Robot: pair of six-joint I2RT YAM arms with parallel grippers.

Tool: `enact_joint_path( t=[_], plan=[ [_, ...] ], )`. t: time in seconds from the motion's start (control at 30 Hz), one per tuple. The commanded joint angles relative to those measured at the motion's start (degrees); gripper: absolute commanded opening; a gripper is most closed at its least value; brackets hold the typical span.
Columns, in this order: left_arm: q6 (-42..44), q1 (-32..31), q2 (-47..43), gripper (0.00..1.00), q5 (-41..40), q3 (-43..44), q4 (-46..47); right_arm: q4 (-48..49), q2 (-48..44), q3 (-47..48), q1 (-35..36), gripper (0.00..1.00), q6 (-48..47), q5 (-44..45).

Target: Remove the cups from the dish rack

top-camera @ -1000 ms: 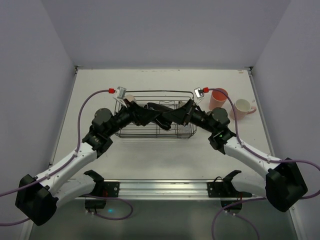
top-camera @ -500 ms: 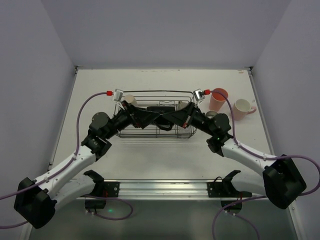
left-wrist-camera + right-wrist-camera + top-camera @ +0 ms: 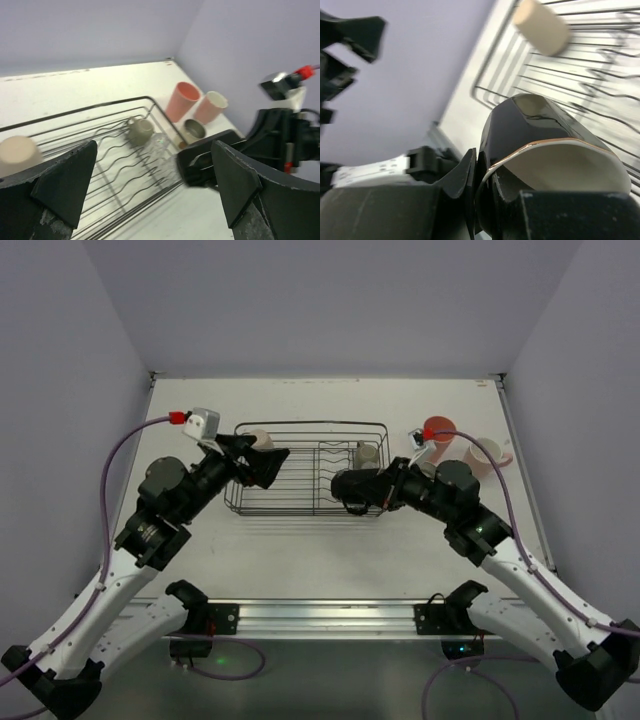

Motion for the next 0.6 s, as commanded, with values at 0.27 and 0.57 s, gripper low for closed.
enact_joint_path(
  t=[0.27,0.57],
  plan=[
    [15.5,0.2,-3.9,1.00,-15.0,-2.9,-20.7,-42.2,-11.8,5.4,-1.1,0.00,-8.7,42.6],
    [15.6,0.2,-4.5,1.00,-15.9,-7.2,-19.4,-40.7,-0.6,3.4,-9.9,0.00,-10.6,43.2]
  ],
)
